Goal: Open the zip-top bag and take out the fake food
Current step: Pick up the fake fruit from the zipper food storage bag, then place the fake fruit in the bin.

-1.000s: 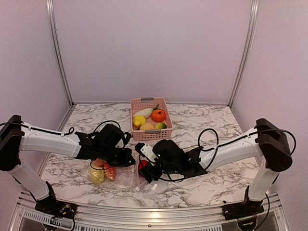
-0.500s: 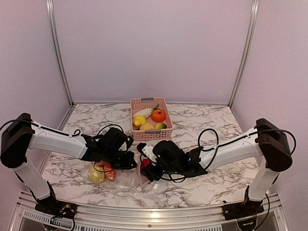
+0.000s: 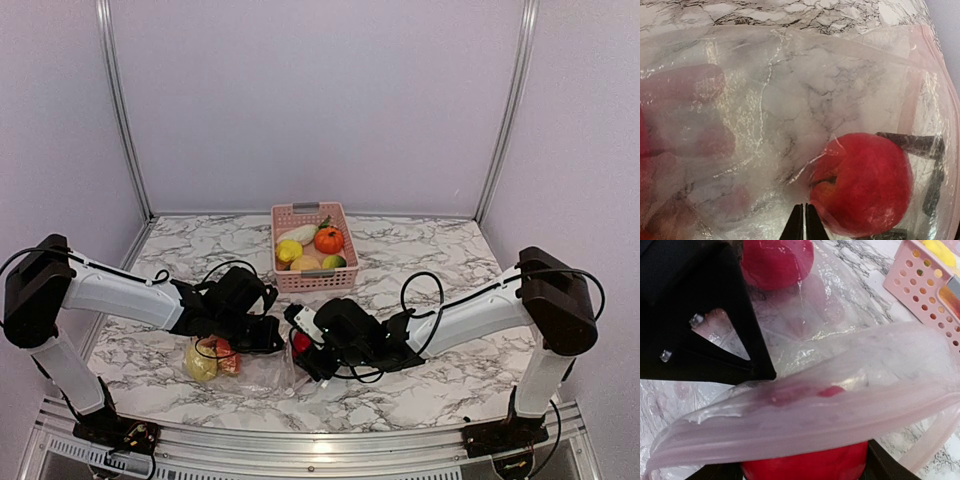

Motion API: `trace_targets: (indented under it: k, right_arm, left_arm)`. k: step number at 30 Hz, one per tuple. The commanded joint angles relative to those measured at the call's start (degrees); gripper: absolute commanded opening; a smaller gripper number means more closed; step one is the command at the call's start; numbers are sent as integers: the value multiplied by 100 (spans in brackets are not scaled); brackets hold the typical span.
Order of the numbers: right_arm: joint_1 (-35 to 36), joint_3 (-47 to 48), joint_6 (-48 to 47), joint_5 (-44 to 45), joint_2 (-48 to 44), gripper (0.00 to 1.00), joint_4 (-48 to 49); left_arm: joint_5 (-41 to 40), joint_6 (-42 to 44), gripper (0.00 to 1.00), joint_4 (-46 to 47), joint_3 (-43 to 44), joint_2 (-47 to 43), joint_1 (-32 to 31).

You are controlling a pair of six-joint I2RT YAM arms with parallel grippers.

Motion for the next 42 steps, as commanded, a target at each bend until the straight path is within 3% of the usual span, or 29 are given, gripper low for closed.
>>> trace_targets:
  k: [1,8,23,31,36,42]
  right_arm:
    - [-15,158,64,47,-126,61,-152]
    - [-14,92,149,-55,-707,54,-490]
    - [-24,-185,542,-185,-1878,52,-1578]
    - [-615,402,788,-859,-2358,50,-2156]
    - [-1094,799,728,-1223,-2286,51,-1902]
    - [-1784,1754,544,-1160,-1241,51,-1545]
  left_arm:
    - [-97,31,4,-18,42,-51,22]
    - [-203,-16,4,-41,-6,-100,33]
    - [-221,23,4,-64,100,-263,28]
    - [-277,123,4,-273,387,-579,28]
    - [-418,150,4,-456,520,-873,32]
    - [-695,117,4,-653,466,-1346,28]
